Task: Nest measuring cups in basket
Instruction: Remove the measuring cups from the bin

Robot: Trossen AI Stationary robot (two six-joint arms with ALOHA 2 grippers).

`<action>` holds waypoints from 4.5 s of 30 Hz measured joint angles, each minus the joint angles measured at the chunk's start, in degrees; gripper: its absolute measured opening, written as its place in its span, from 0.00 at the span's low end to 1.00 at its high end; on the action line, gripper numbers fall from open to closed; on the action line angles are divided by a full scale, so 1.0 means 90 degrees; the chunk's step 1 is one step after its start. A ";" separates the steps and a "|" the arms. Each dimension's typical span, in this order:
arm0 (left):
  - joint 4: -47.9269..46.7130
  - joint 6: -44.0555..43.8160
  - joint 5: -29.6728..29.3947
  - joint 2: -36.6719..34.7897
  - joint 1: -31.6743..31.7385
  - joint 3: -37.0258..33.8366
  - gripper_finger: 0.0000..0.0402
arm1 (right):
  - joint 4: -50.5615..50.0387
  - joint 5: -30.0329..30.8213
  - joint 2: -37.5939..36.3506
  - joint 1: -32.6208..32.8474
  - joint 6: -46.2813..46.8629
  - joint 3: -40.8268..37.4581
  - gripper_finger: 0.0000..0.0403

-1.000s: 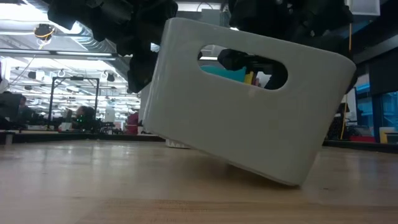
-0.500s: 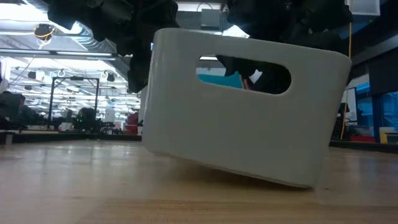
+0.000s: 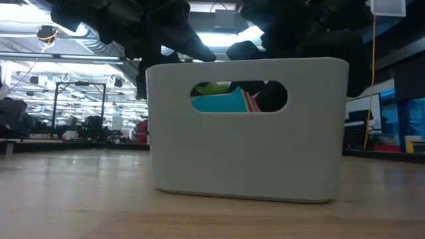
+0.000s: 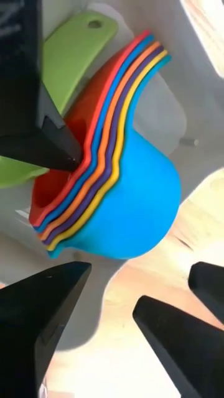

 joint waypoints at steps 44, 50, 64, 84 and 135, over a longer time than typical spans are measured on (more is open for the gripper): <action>0.0032 0.0000 0.0000 0.0000 0.0002 0.0000 0.41 | 0.0488 -0.0269 0.0197 -0.0063 -0.0326 0.0005 0.52; 0.0032 0.0000 0.0000 0.0000 0.0000 0.0000 0.41 | 0.0559 -0.0264 0.0202 -0.0063 -0.0319 -0.0002 0.52; 0.0032 0.0002 0.0000 0.0000 0.0000 0.0000 0.41 | 0.0555 -0.0234 0.0209 -0.0066 0.0197 -0.0007 0.52; 0.0386 -0.0029 -0.0324 0.0000 0.0007 0.0000 0.41 | 0.0558 0.0142 0.0214 -0.0066 0.0820 -0.0010 0.52; -0.4376 -0.4487 -0.0035 0.0425 -0.1138 0.3188 0.41 | -0.1453 0.0076 -0.1170 0.0007 0.0820 0.0000 0.55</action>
